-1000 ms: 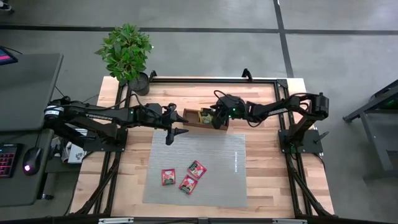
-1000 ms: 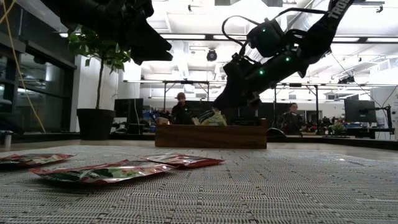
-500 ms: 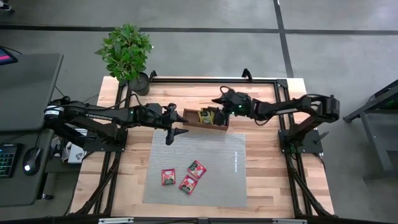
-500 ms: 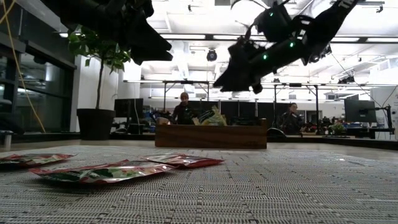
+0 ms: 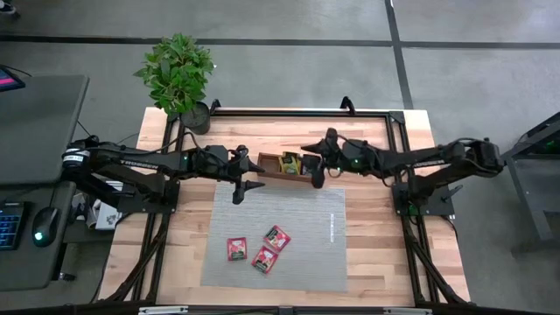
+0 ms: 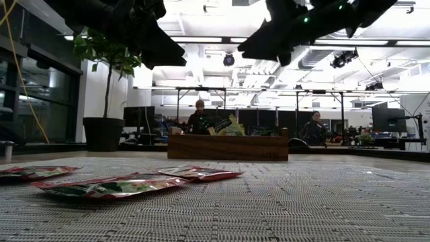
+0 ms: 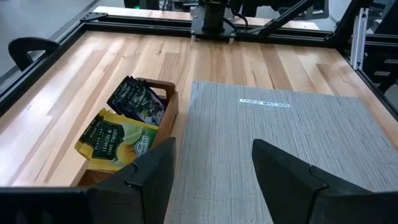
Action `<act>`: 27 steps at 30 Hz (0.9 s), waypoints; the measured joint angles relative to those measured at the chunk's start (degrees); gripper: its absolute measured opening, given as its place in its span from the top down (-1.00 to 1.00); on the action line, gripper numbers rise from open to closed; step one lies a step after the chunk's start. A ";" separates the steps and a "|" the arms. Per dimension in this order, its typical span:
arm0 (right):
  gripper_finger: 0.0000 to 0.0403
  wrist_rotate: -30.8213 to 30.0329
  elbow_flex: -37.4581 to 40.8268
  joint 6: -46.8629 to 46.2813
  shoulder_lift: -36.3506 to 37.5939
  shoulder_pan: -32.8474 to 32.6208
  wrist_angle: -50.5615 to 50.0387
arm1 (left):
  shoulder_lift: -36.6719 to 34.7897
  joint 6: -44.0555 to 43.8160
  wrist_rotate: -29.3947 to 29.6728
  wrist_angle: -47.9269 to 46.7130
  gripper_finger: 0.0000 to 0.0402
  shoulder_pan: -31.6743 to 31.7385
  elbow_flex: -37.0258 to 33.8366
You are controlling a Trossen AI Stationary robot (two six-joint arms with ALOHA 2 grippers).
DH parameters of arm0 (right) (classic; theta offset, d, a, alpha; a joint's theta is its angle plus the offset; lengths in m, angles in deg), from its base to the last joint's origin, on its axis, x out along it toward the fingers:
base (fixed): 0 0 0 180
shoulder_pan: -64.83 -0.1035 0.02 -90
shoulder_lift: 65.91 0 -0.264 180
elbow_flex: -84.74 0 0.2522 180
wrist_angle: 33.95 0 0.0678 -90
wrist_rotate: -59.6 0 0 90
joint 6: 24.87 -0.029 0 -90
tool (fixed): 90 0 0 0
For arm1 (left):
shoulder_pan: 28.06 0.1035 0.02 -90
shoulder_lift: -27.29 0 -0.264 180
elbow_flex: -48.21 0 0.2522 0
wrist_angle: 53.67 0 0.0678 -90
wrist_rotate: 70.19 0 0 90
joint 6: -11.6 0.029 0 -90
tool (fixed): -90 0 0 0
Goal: Pick & Place Tea
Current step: Put the red tea bag into the left section of the wooden organizer
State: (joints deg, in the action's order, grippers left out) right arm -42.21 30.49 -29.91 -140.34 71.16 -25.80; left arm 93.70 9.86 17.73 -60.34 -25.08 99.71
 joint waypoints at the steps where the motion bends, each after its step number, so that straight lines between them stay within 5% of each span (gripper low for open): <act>1: 0.20 -0.54 0.00 -0.02 0.04 -0.87 0.09 | 0.00 0.01 -0.08 0.01 -0.05 0.00 0.00; 9: 0.34 -3.44 -0.12 -1.81 -0.31 -8.13 -0.87 | 0.00 1.81 -2.73 -0.06 -0.05 0.00 0.00; 16: 0.36 -7.00 -9.44 -0.79 -0.70 -12.37 -17.60 | 0.00 4.03 -4.62 -1.81 -0.05 0.00 0.00; 22: 0.36 -3.20 -15.98 -3.34 -3.03 -13.36 -28.84 | -0.03 5.67 -6.68 -0.39 -0.05 -0.11 -0.83; 27: 0.36 1.14 -17.88 -8.65 -6.51 -13.76 -31.18 | -0.02 0.41 -8.98 8.39 -0.05 -0.15 -9.34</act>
State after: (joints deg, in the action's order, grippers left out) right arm -41.06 12.61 -38.56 -146.86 57.40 -56.98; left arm 93.68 10.28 8.75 -51.95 -25.23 90.37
